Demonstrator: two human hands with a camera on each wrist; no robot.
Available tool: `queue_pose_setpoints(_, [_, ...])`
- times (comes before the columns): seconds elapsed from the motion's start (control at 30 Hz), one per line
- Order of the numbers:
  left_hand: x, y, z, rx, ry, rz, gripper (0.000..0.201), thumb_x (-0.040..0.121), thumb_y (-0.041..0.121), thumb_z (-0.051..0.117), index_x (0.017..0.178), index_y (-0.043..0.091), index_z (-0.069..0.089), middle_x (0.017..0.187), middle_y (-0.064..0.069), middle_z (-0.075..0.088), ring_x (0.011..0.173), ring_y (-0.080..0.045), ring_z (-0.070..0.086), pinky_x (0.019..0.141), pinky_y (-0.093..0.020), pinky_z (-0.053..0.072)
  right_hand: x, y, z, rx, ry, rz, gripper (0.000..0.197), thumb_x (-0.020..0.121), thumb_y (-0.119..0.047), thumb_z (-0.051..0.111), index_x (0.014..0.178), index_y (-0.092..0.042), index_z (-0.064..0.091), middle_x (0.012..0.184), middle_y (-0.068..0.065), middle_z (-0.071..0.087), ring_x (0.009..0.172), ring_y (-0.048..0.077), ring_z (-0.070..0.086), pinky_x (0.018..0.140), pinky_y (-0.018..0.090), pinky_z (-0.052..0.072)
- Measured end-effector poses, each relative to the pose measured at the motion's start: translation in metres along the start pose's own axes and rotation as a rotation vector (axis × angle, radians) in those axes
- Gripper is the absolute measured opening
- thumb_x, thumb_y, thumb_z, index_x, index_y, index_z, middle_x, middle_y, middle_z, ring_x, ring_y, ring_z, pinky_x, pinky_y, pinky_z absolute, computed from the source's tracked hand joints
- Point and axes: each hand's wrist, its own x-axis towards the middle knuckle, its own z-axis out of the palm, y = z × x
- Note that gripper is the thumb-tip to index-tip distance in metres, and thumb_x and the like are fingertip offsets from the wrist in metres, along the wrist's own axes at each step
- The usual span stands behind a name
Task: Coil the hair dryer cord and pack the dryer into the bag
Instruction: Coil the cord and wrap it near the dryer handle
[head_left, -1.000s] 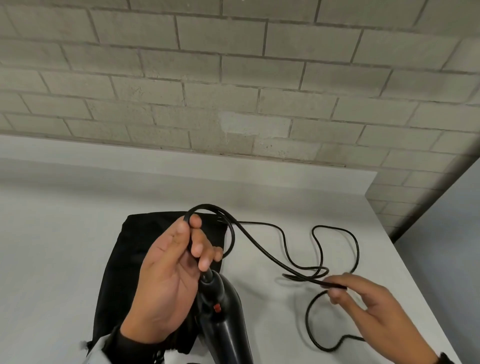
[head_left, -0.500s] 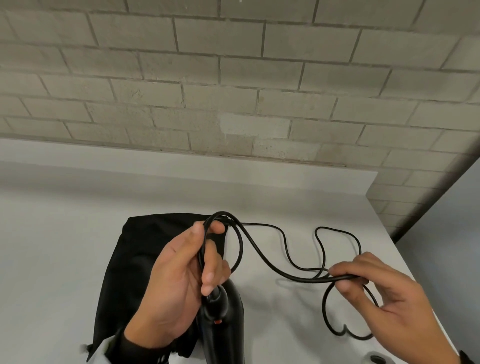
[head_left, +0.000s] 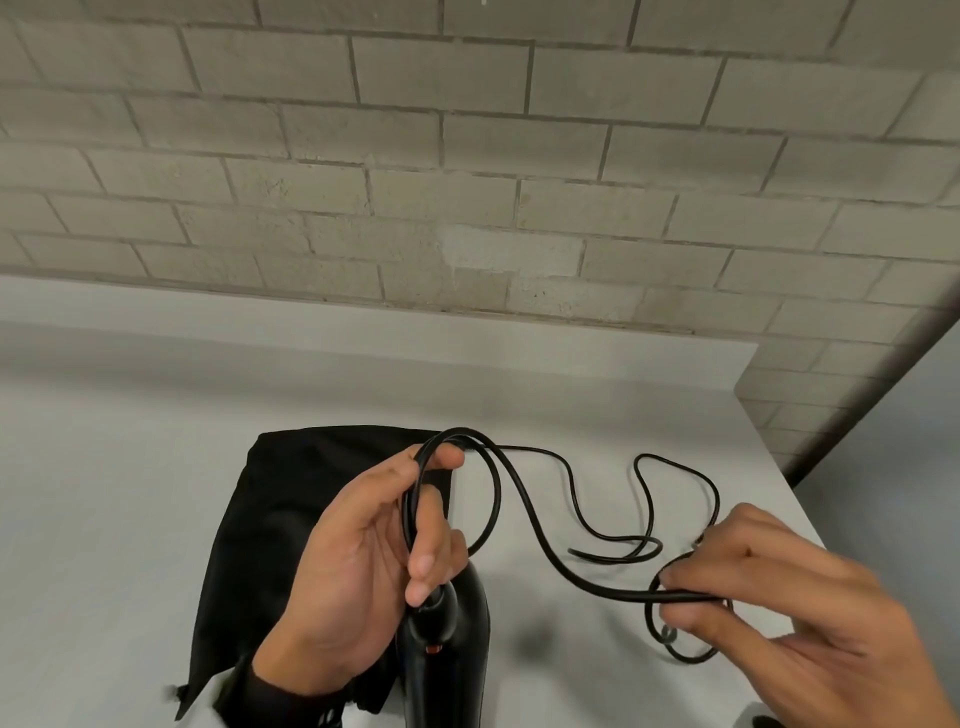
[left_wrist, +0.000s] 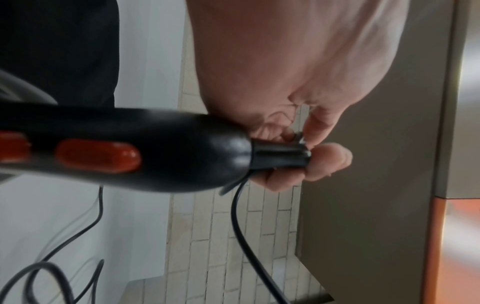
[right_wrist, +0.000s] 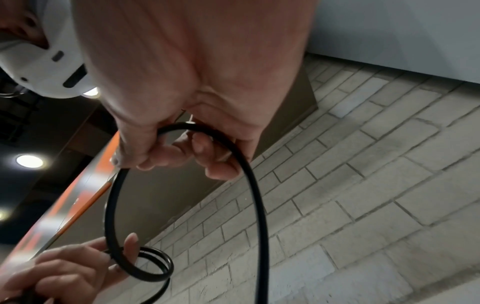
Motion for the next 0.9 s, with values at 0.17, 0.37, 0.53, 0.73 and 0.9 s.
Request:
queue_pose_setpoints(0.17, [0.0, 0.0, 0.003, 0.015, 0.024, 0.012, 0.04, 0.077, 0.037, 0.077, 0.098, 0.003, 0.067, 0.043, -0.002, 0.044, 0.032, -0.011, 0.039, 0.046, -0.03, 0.033, -0.001, 0.001, 0.006, -0.08, -0.084, -0.005, 0.013, 0.081, -0.03, 0.074, 0.08, -0.017, 0.075, 0.067, -0.003, 0.062, 0.064, 0.012, 0.053, 0.061, 0.023, 0.043])
queue_pose_setpoints(0.37, [-0.001, 0.001, -0.001, -0.023, 0.015, 0.027, 0.035, 0.079, 0.035, 0.077, 0.097, 0.006, 0.067, 0.048, -0.002, 0.045, 0.036, -0.012, 0.041, 0.049, -0.029, 0.041, -0.009, 0.006, 0.006, -0.079, -0.16, 0.072, 0.01, 0.08, -0.034, 0.071, 0.085, -0.025, 0.069, 0.079, -0.015, 0.058, 0.076, 0.01, 0.058, 0.07, 0.016, 0.044])
queue_pose_setpoints(0.53, [0.0, -0.001, -0.003, 0.008, 0.04, 0.076, 0.038, 0.075, 0.044, 0.081, 0.094, 0.012, 0.07, 0.051, 0.0, 0.051, 0.038, -0.01, 0.046, 0.051, -0.026, 0.045, -0.013, 0.017, 0.007, -0.037, -0.124, 0.068, 0.016, 0.089, -0.042, 0.063, 0.086, -0.028, 0.067, 0.077, -0.014, 0.061, 0.073, 0.012, 0.059, 0.075, 0.02, 0.048])
queue_pose_setpoints(0.73, [0.001, -0.005, 0.003, 0.105, 0.008, 0.068, 0.041, 0.078, 0.05, 0.077, 0.094, 0.013, 0.069, 0.058, -0.008, 0.059, 0.045, -0.019, 0.056, 0.055, -0.029, 0.05, -0.004, 0.004, 0.009, 0.064, -0.185, 0.039, 0.014, 0.087, -0.036, 0.069, 0.091, -0.024, 0.074, 0.068, -0.004, 0.055, 0.061, 0.01, 0.051, 0.059, 0.017, 0.042])
queue_pose_setpoints(0.9, [0.002, -0.006, 0.009, 0.204, -0.022, 0.059, 0.039, 0.081, 0.051, 0.073, 0.095, 0.015, 0.069, 0.065, -0.013, 0.066, 0.056, -0.027, 0.066, 0.063, -0.031, 0.055, 0.013, -0.006, 0.016, 0.061, -0.249, -0.05, 0.012, 0.089, -0.034, 0.067, 0.094, -0.024, 0.072, 0.069, -0.002, 0.054, 0.064, 0.012, 0.05, 0.06, 0.017, 0.042])
